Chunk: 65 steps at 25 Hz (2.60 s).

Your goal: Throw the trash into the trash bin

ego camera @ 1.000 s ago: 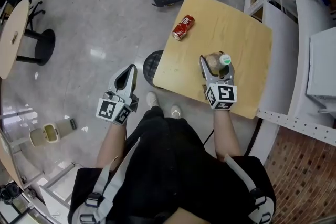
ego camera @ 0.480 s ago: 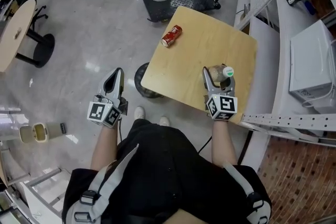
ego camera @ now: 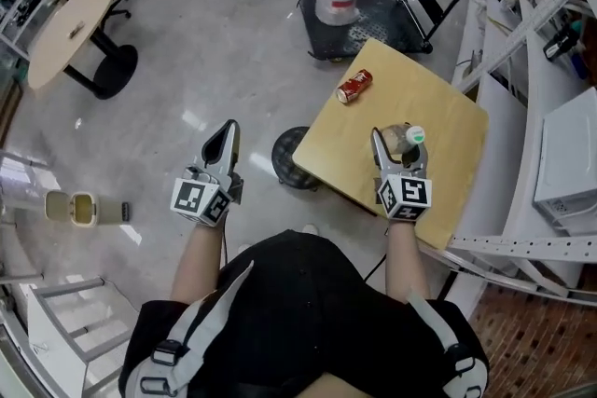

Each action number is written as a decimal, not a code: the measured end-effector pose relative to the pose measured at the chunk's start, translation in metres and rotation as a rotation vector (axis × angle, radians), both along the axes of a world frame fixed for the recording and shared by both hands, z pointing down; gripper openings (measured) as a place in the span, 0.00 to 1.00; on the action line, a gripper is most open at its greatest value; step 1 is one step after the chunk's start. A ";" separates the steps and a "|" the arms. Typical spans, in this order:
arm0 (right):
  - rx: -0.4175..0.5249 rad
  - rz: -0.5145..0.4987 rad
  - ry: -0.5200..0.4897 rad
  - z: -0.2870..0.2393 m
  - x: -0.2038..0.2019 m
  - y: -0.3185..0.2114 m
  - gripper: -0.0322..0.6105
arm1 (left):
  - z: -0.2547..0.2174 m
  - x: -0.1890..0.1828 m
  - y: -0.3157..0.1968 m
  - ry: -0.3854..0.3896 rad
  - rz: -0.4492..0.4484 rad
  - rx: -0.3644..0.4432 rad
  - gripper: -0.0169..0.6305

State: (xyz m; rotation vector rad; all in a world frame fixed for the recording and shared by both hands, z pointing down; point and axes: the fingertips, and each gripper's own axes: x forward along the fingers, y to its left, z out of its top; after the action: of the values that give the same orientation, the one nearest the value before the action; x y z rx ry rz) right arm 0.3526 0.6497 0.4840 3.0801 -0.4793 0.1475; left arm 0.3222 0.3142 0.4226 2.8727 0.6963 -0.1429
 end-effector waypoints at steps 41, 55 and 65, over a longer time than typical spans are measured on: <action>-0.082 -1.141 0.032 -0.014 -0.187 -0.655 0.56 | 0.022 -0.410 -0.459 -0.013 -1.068 -0.059 0.03; -0.059 -1.354 0.021 -0.003 -0.204 -0.761 0.56 | 0.032 -0.441 -0.505 -0.050 -1.251 -0.055 0.03; -0.015 -1.439 -0.021 -0.002 -0.141 -0.843 0.56 | 0.014 -0.394 -0.561 -0.025 -1.365 -0.026 0.03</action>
State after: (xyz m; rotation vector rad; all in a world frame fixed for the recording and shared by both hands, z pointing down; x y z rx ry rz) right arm 0.2120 -0.1931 0.4821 1.9578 -2.3399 0.1194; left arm -0.0713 -0.2467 0.4369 2.7251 -1.3038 -0.2619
